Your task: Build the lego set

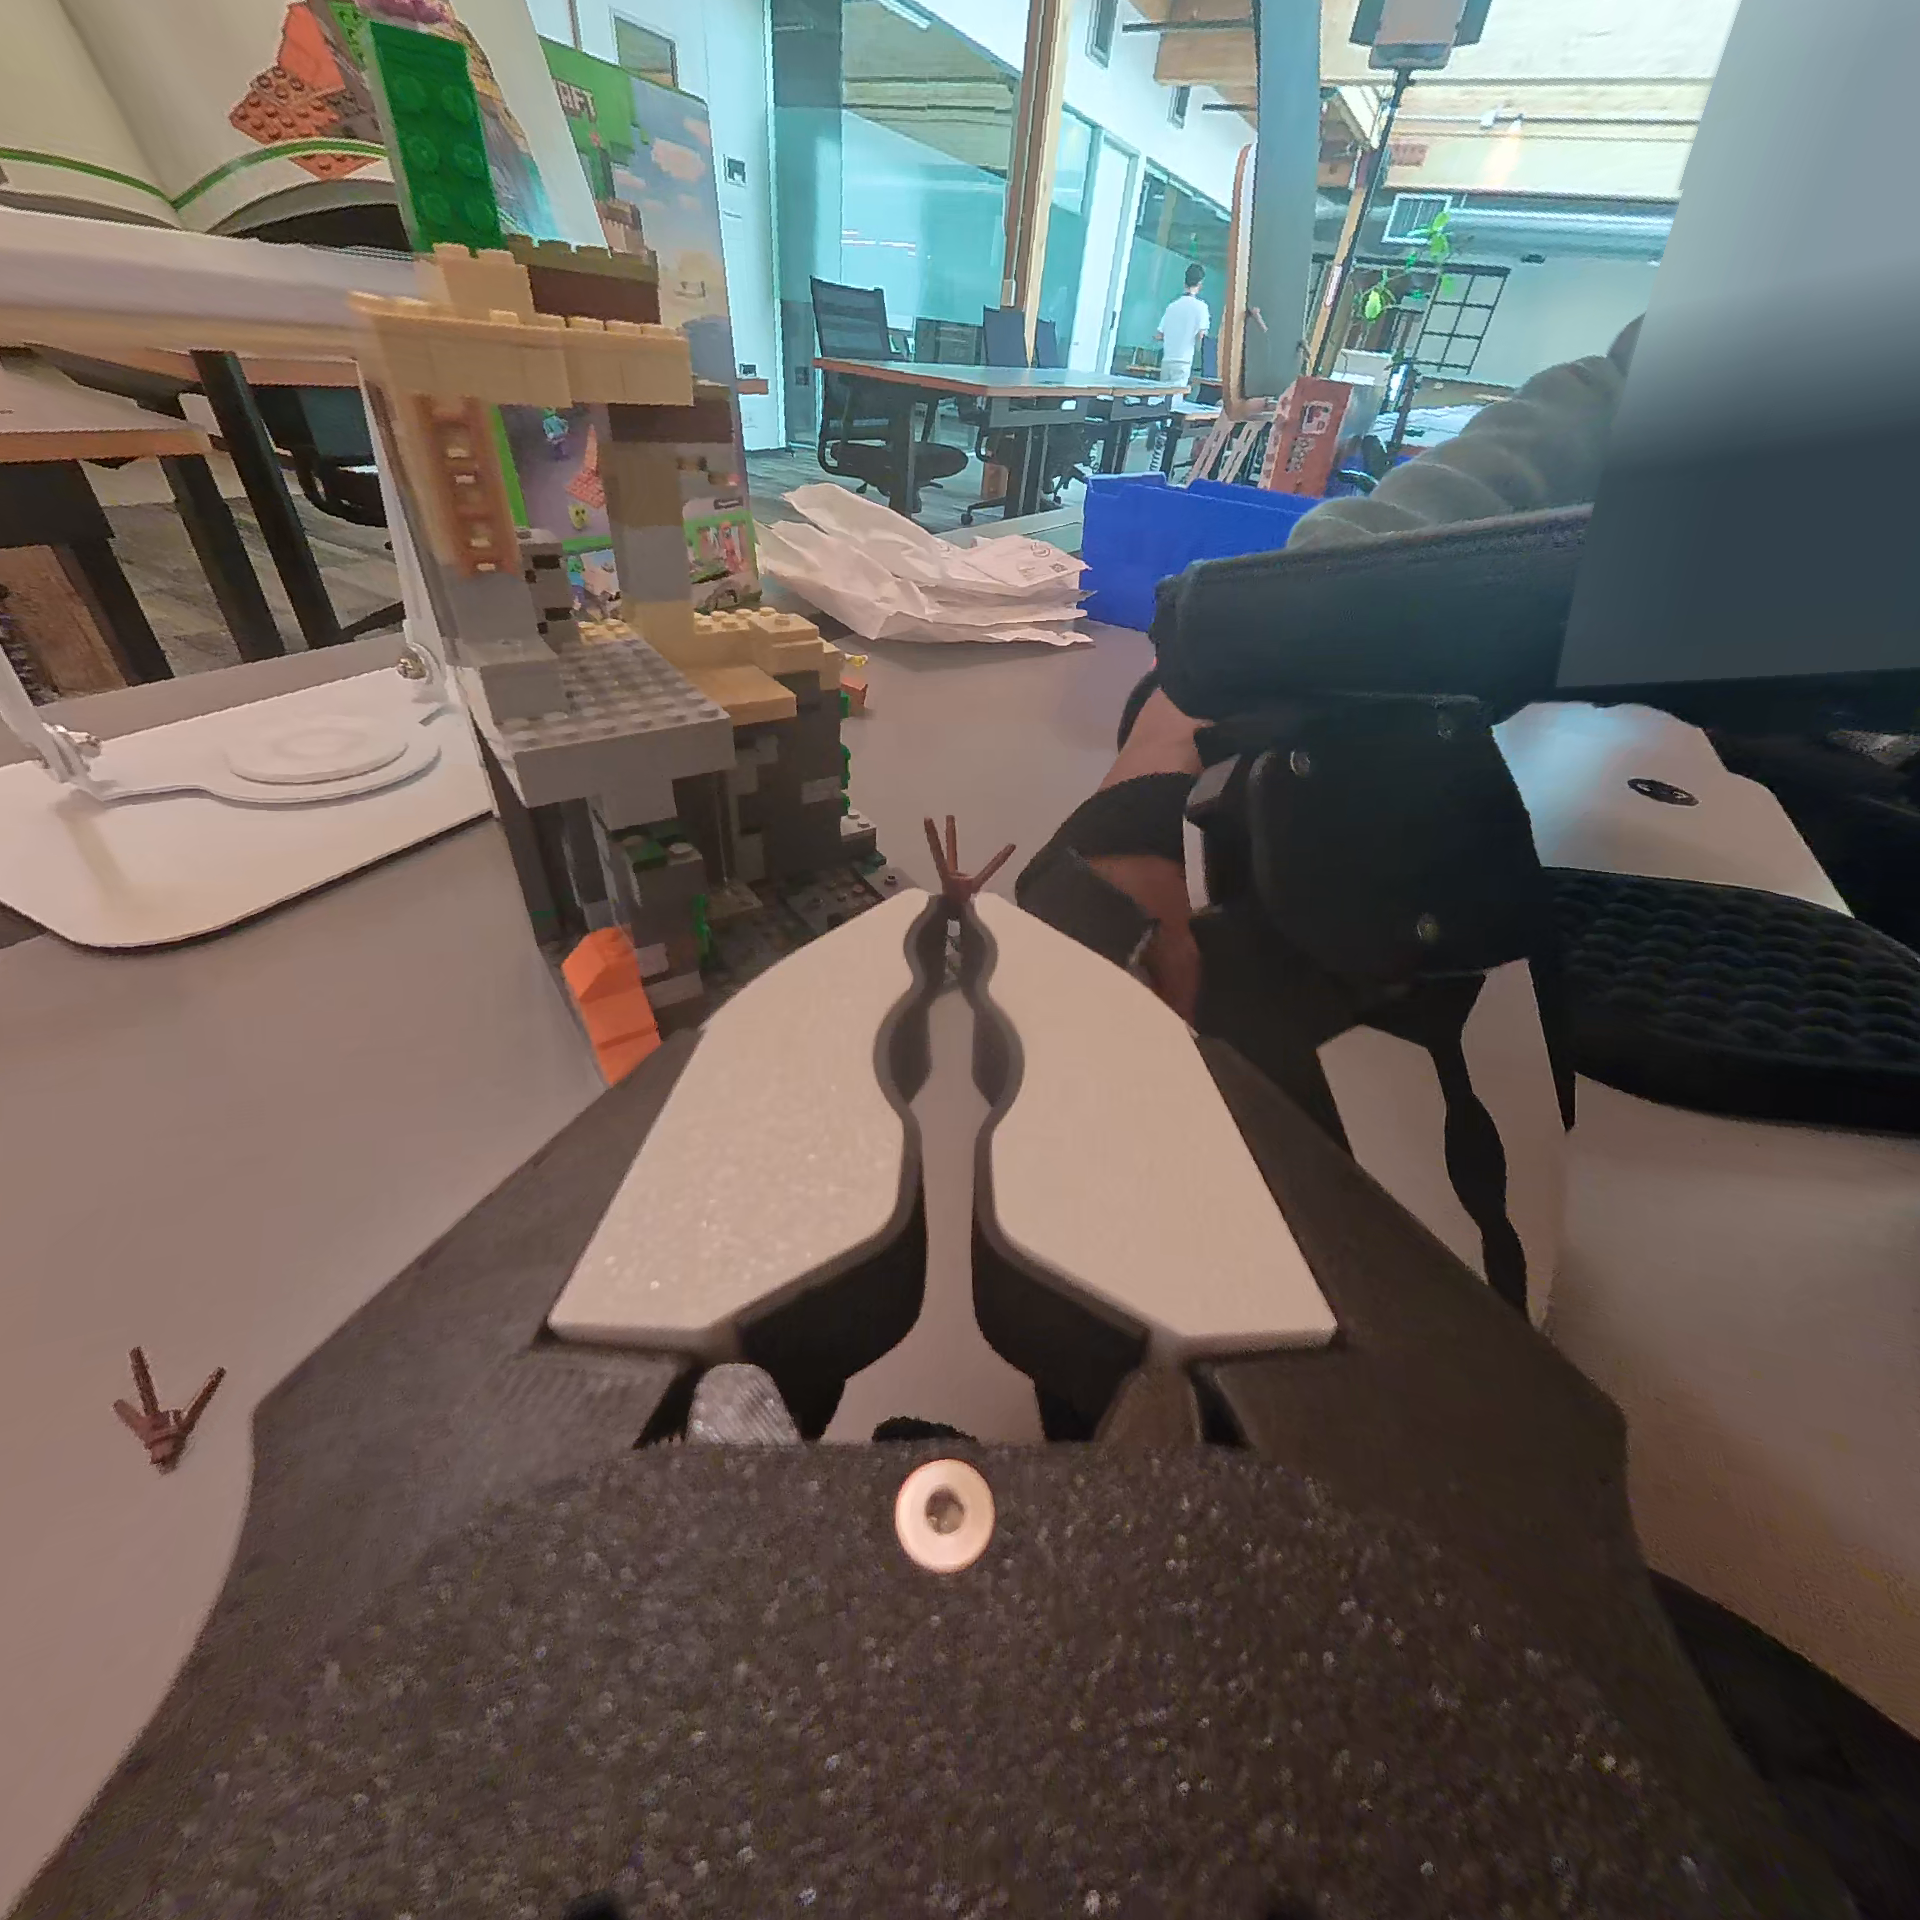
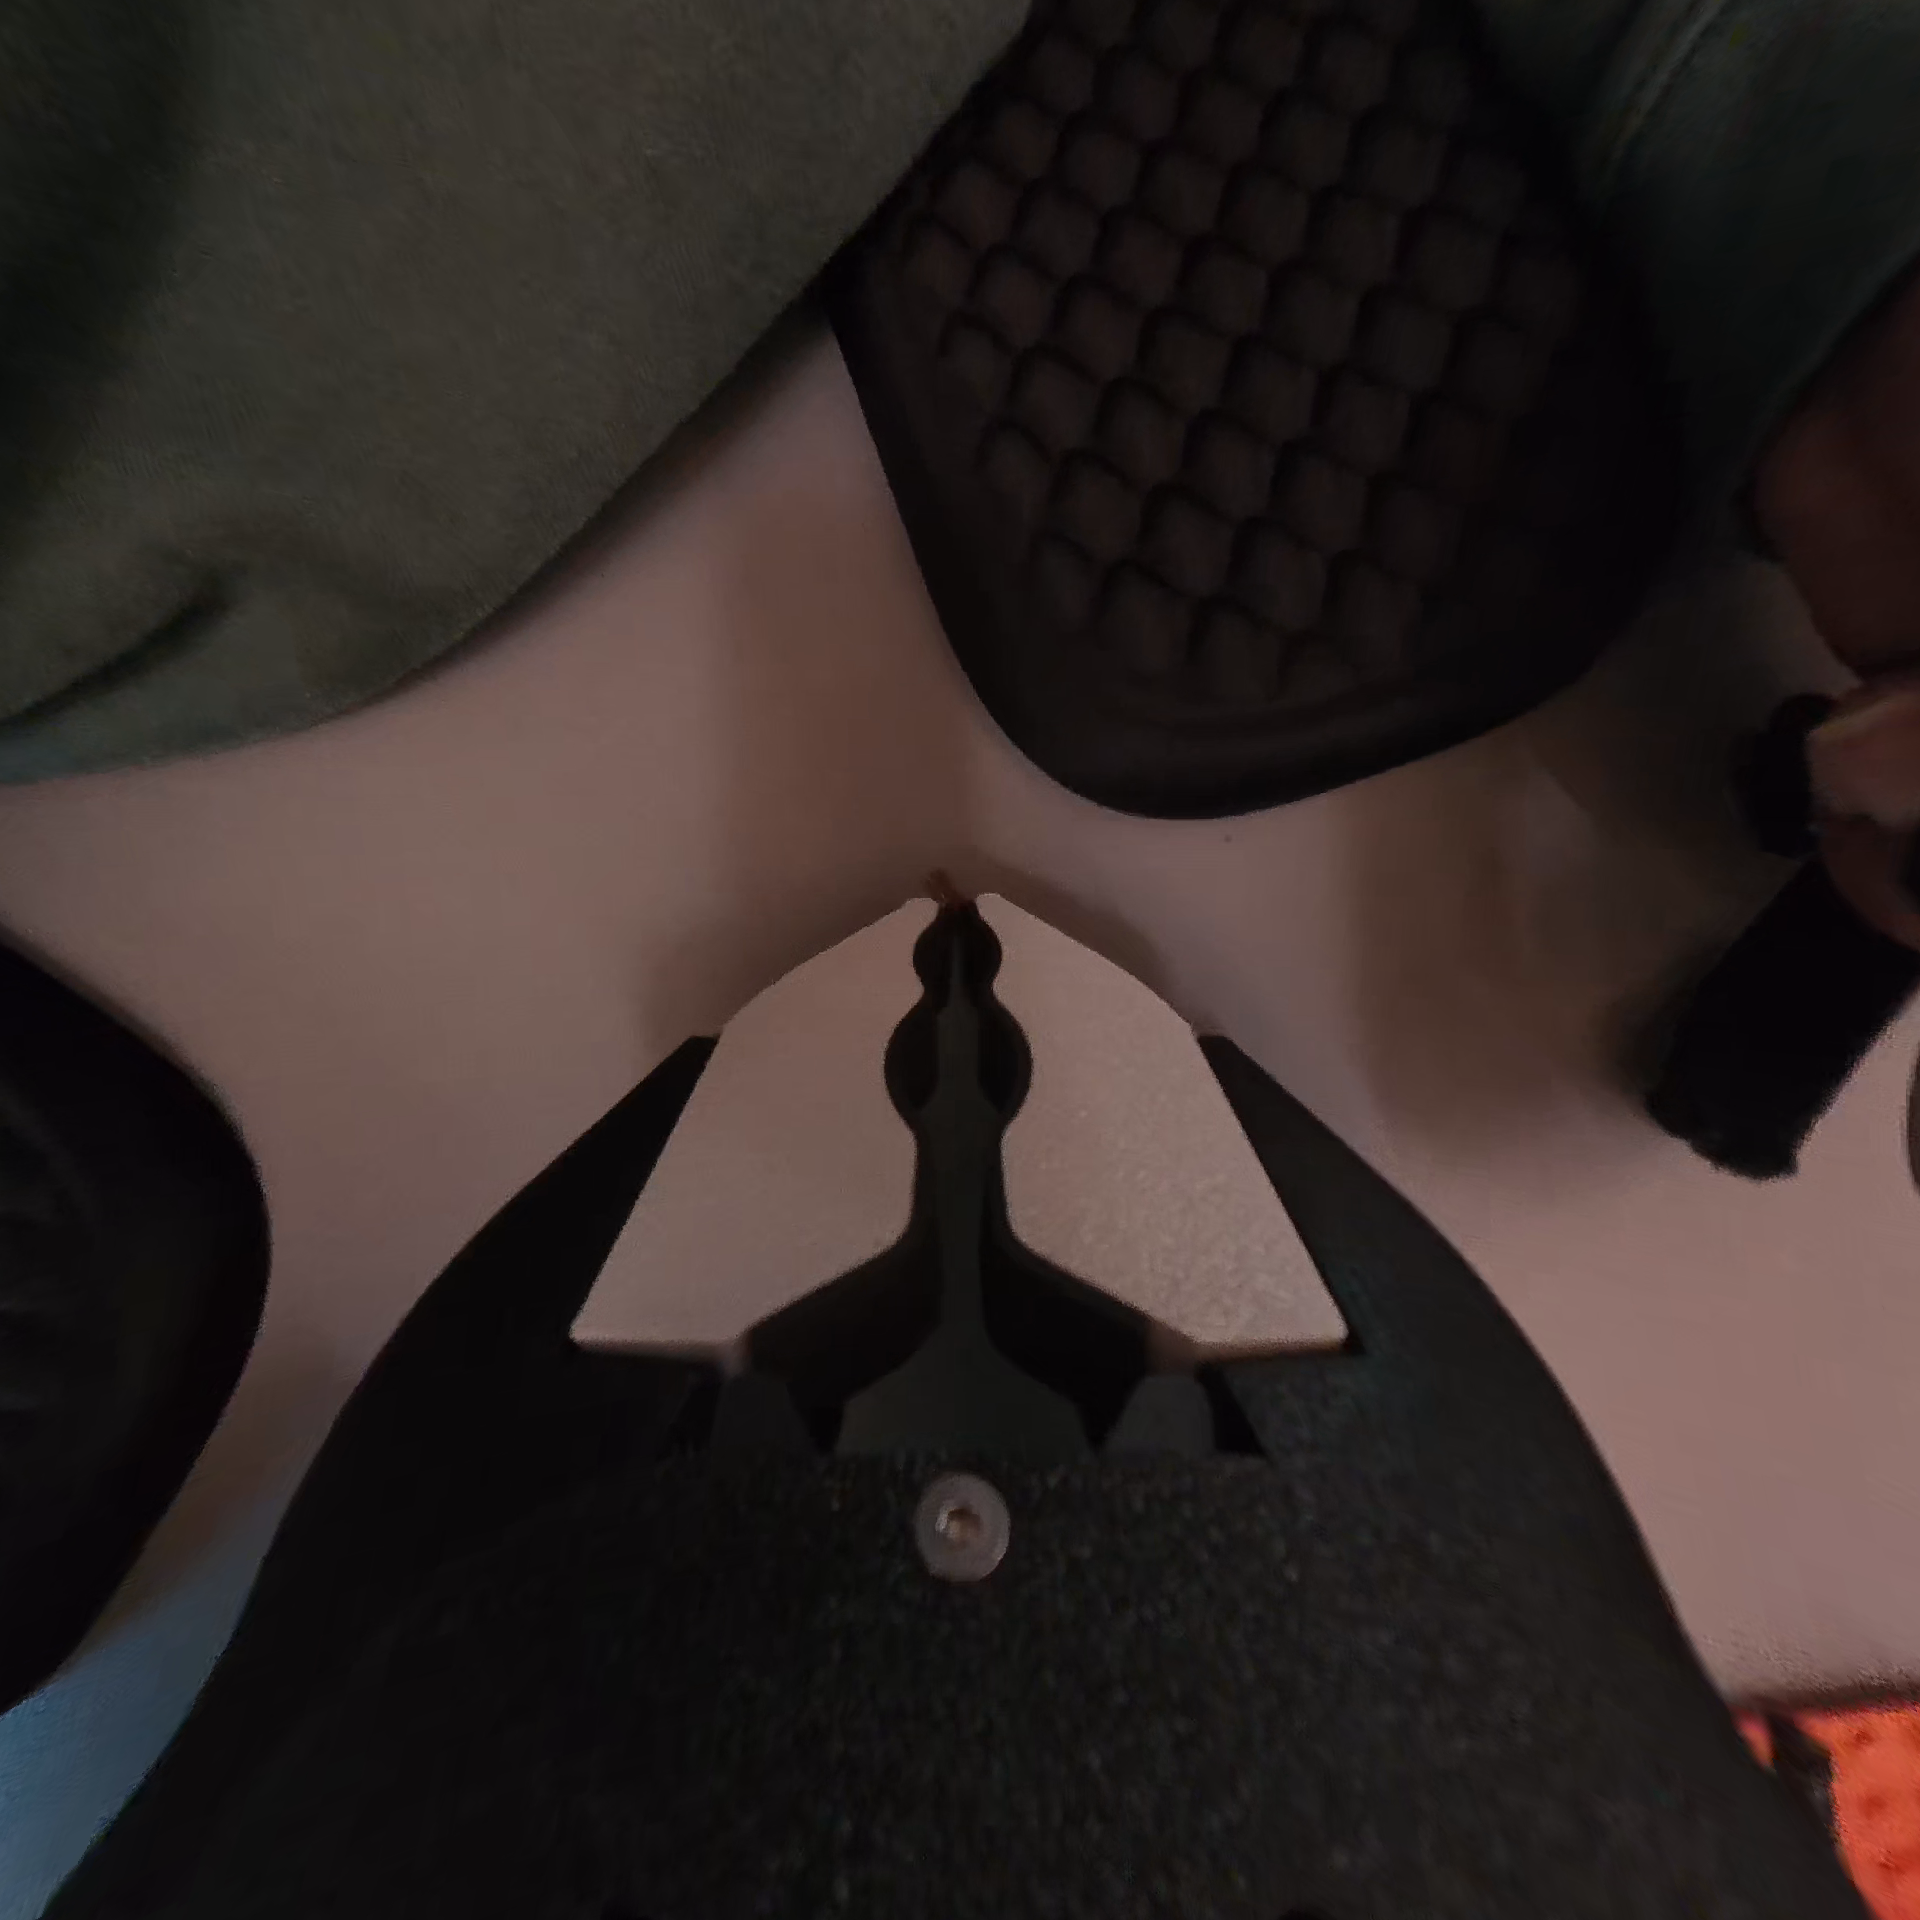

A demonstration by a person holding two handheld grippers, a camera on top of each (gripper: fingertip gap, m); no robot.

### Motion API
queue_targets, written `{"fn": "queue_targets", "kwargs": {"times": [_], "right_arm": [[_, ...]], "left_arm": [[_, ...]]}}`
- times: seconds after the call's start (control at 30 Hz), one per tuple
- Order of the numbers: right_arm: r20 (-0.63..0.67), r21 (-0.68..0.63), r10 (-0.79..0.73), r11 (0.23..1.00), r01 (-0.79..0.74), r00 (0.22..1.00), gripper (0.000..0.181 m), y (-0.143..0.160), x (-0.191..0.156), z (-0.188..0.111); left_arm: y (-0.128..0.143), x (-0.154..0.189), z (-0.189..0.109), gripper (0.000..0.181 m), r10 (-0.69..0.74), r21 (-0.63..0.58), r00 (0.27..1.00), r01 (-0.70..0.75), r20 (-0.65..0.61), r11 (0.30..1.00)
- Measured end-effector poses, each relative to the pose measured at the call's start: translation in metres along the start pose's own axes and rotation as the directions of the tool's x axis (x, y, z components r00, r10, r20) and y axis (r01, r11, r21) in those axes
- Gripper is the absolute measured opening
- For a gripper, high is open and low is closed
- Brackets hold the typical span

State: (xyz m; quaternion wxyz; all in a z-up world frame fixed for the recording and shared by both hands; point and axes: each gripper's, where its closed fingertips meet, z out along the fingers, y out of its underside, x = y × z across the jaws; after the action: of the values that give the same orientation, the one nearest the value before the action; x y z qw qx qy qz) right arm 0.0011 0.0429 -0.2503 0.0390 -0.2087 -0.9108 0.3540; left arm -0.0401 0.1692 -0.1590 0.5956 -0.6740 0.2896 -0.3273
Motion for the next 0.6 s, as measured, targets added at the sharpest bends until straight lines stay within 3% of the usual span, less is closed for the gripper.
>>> {"fn": "queue_targets", "kwargs": {"times": [0.17,0.37,0.47,0.6], "right_arm": [[-0.236,-0.023,0.082,0.996,-0.09,0.968,0.001,0.011,0.007,-0.038],[-0.679,-0.217,-0.058,0.968,-0.124,0.732,0.001,0.007,0.028,-0.14],[-0.719,-0.361,-0.178,0.922,-0.142,0.672,0.0,0.001,0.034,-0.161],[-0.654,-0.51,-0.312,0.855,-0.097,0.69,0.0,-0.005,0.039,-0.148]], "left_arm": [[0.005,0.007,0.002,0.002,-0.01,-0.045,1.0,0.009,-0.012,0.999],[0.017,0.02,0.011,0.002,-0.08,-0.151,0.996,0.073,-0.04,0.986],[0.018,0.03,0.014,0.002,-0.074,-0.166,0.995,0.063,-0.063,0.984],[0.021,0.038,0.016,0.002,-0.043,-0.195,0.997,0.029,-0.067,0.98]]}}
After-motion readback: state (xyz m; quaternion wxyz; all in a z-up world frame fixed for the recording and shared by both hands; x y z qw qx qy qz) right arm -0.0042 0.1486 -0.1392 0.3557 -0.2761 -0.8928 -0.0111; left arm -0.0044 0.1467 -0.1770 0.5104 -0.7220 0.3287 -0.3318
